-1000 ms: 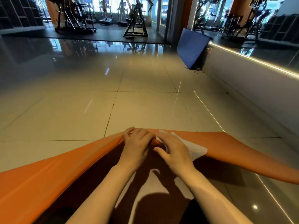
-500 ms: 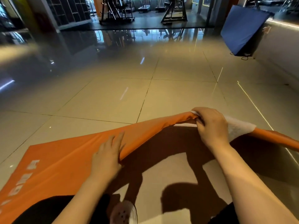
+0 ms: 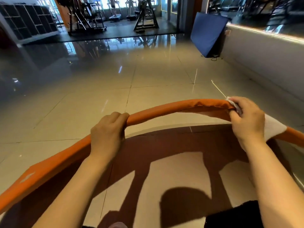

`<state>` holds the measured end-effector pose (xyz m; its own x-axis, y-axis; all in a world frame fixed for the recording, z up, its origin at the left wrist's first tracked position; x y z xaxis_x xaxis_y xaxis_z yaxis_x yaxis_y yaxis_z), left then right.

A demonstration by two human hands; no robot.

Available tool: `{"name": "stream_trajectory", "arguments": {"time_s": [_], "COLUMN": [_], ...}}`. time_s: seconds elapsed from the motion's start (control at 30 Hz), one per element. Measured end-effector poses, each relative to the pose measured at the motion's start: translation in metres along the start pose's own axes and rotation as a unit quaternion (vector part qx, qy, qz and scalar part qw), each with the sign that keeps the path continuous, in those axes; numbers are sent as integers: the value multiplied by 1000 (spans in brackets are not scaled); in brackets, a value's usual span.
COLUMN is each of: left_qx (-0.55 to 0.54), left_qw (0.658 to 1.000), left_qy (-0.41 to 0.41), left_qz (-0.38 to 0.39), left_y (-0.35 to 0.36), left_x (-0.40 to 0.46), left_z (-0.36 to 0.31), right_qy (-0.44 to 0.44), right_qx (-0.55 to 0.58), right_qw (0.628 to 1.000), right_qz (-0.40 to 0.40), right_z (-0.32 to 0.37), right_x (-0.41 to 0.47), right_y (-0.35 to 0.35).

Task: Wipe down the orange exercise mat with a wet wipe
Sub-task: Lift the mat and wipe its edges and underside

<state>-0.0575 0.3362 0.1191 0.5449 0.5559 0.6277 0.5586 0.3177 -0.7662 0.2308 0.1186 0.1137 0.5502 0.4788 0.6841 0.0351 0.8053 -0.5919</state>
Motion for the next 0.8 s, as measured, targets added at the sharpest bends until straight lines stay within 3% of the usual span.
{"name": "stream_trajectory", "arguments": {"time_s": [0.13,0.27,0.5,0.8], "left_qx": [-41,-55,-27,7], "left_qw": [990,983,980,982], "left_qy": [94,108,151,122], "left_qz": [94,141,128,144], "left_y": [68,101,105,103], "left_x": [-7,2,12,-39], "left_z": [-48,-81,-95,-50], "right_qy": [122,97,-109,-206], "right_qx": [-109,-104,-8,-52], "right_qw": [974,948,957,959], "right_qz": [158,283,267,188], "right_z": [-54,-54,4,25], "right_x": [-30,-44,-47,-41], "right_y": [-4,7,51,81]}}
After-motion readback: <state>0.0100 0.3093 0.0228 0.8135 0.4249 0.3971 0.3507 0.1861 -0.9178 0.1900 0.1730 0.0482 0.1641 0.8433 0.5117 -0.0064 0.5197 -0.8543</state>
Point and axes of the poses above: each hand's wrist, its own x-axis towards the middle knuckle, its own y-axis out of the palm, z = x × y, the point moved 1 cm from there along x, towards the middle knuckle, and after that the axes turned 9 degrees about -y, right-handed, at the moved point
